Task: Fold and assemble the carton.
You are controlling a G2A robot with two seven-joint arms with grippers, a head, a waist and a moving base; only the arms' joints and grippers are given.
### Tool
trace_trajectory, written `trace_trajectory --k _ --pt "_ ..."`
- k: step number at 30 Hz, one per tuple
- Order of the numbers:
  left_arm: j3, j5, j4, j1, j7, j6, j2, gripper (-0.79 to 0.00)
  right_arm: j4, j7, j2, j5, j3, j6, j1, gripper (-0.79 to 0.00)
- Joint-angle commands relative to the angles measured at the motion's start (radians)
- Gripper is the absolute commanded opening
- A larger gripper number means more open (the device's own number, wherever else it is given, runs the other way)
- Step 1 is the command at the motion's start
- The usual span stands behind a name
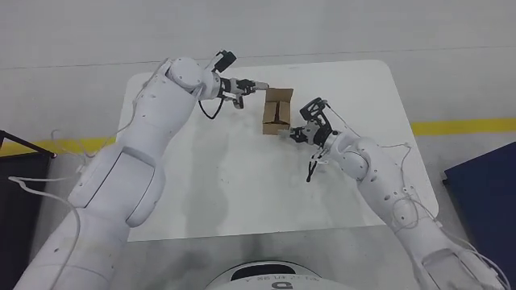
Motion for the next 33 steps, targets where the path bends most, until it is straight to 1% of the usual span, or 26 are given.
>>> trace_trajectory --k 1,8,16,20,23,27,30,33 --pt "0.005 0.01 0.003 -0.004 -0.028 -0.017 -0.001 0.0 0.007 -0.009 -0.001 -0.002 0.003 0.008 0.004 0.0" --pt "0.024 0.041 -0.012 0.0 -0.115 -0.079 -0.008 0.0 0.023 -0.026 -0.005 -0.003 0.01 0.02 0.021 0.0" --pt "0.053 0.075 -0.018 0.025 -0.141 -0.062 -0.028 0.0 0.052 -0.025 -0.012 0.008 0.004 0.02 0.041 0.0" --pt "0.061 0.078 -0.018 0.031 -0.148 -0.061 -0.039 0.0 0.059 -0.006 -0.003 0.022 0.042 0.004 0.033 0.0" --pt "0.067 0.082 -0.014 0.03 -0.147 -0.058 -0.047 -0.006 0.026 0.018 0.01 0.052 0.094 -0.017 0.011 0.0" --pt "0.075 0.092 -0.005 0.024 -0.151 -0.053 -0.057 -0.022 -0.053 0.022 0.023 0.083 0.148 -0.016 -0.033 0.0" --pt "0.085 0.108 0.003 0.022 -0.158 -0.044 -0.065 -0.037 -0.096 0.028 0.025 0.091 0.158 -0.013 -0.055 0.0" --pt "0.091 0.117 0.012 0.018 -0.152 -0.038 -0.072 -0.049 -0.115 0.033 0.023 0.086 0.144 -0.01 -0.063 0.0"
